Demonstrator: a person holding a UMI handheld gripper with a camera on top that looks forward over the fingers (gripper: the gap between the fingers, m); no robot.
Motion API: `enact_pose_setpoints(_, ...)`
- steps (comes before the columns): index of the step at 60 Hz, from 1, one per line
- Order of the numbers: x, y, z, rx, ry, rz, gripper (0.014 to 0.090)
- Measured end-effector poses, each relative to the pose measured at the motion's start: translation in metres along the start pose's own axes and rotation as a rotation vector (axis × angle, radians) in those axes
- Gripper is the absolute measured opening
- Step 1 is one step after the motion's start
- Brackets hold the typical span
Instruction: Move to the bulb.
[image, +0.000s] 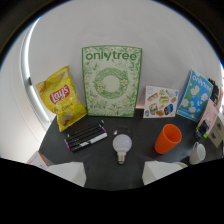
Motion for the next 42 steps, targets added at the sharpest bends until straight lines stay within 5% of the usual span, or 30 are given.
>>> enact_pose_setpoints(42,0.008,0.018,0.030,-0.065,0.009,-0.019,0.0857)
